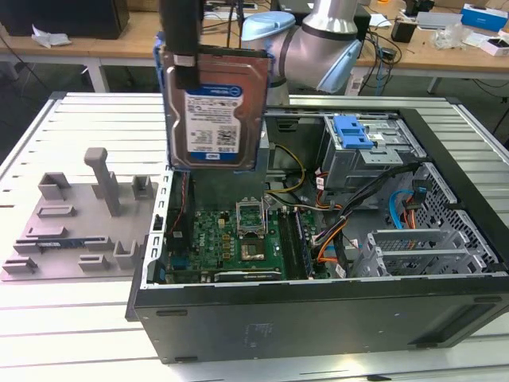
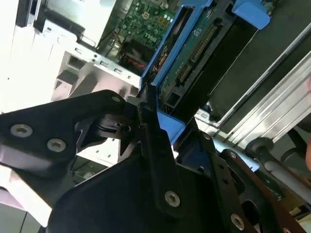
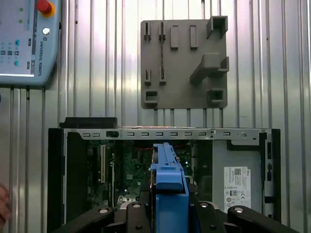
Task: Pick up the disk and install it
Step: 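Pick up the disk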
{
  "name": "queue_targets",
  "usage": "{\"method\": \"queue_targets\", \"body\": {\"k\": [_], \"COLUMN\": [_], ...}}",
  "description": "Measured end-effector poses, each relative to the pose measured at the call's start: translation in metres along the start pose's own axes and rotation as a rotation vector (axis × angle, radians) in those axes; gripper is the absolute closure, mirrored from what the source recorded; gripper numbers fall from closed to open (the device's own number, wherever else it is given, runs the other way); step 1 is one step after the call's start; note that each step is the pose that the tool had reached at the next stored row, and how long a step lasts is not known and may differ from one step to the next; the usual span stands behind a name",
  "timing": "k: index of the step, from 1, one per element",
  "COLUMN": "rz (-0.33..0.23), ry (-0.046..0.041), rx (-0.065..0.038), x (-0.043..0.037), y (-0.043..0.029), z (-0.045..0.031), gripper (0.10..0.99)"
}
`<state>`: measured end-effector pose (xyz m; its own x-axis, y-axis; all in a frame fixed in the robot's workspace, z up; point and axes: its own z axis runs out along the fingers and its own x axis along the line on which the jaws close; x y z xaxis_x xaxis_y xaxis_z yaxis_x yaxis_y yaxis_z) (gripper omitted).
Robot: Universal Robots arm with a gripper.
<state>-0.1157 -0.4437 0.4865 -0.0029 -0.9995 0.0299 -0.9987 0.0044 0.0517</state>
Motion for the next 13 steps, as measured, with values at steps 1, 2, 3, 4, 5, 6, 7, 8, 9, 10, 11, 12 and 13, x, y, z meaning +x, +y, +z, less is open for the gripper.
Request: {"method": "queue_targets", "body": {"k": [1,2,3,4,5,6,7,8,9,10,11,12,13], "rz": [0.0,0.0,0.0,-0.001,-0.001,-0.001,-0.002,-0.004,-0.004,-0.005,-0.006,-0.007,-0.008], "ry": [0.0,0.0001,0.0,0.0,0.0,0.0001,0.0001,0.0003,0.0002,0.0003,0.0004,0.0003,0.0005], "rx": [-0.001,-0.001,-0.002,-0.002,-0.002,-0.003,-0.003,-0.004,-0.004,-0.004,-0.004,-0.004,-0.005], "x": [0.0022,0.0033,0.0044,0.0059,0.0069,0.0087,0.0104,0.0119,0.0126,0.0133,0.014,0.0148,0.0156], "y": [-0.0089,-0.0132,-0.0176,-0.0237,-0.0278,-0.0361,-0.0444,-0.0527,-0.0564,-0.0604,-0.0643,-0.069,-0.0738], "z": [-0.0003,-0.0006,-0.0008,-0.0011,-0.0013,-0.0017,-0.0022,-0.0026,-0.0027,-0.003,-0.0032,-0.0034,-0.0038], "gripper": [0.722,0.722,0.722,0.722,0.722,0.722,0.722,0.722,0.722,0.722,0.722,0.722,0.722]}}
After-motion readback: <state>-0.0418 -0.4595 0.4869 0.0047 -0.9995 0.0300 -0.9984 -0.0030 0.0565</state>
